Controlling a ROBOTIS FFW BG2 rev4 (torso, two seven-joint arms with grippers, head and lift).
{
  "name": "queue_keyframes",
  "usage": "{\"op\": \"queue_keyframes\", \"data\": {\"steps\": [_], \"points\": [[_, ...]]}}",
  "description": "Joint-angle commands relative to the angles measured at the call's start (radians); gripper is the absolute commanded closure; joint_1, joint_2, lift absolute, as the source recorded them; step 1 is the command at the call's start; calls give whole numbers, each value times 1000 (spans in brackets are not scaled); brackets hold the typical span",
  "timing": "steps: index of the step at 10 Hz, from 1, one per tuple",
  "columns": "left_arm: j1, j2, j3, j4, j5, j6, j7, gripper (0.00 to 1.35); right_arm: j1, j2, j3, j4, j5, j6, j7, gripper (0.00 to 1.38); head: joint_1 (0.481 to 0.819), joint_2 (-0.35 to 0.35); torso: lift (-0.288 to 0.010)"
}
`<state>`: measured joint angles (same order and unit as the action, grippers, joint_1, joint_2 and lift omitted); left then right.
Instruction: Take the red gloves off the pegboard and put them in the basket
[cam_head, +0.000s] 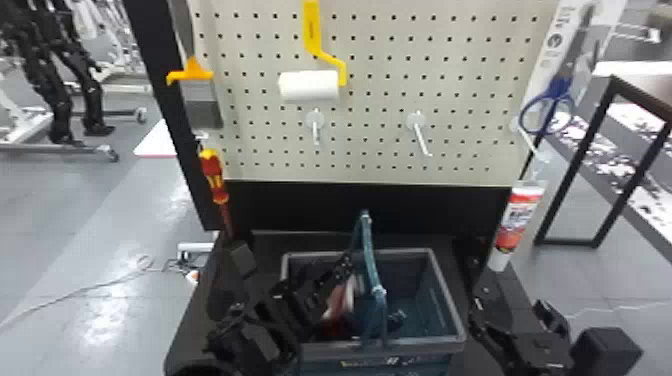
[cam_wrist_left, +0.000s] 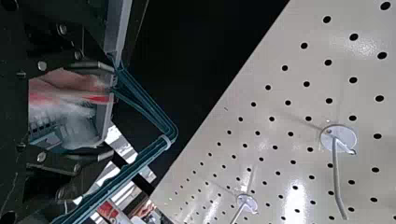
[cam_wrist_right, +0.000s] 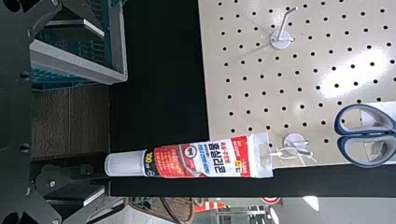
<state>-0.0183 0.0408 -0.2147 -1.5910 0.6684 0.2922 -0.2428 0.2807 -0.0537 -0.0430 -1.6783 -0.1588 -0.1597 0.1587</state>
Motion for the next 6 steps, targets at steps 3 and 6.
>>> {"op": "queue_keyframes", "data": {"steps": [3,6], "points": [[-2,-1,-3,0,-7,-8,-3,366,0,0,0,0,-1,-3,1,136,549,0,-100],[-2,-1,-5,0,-13,-19,-3,366,0,0,0,0,-1,-3,1,136,549,0,-100]]}}
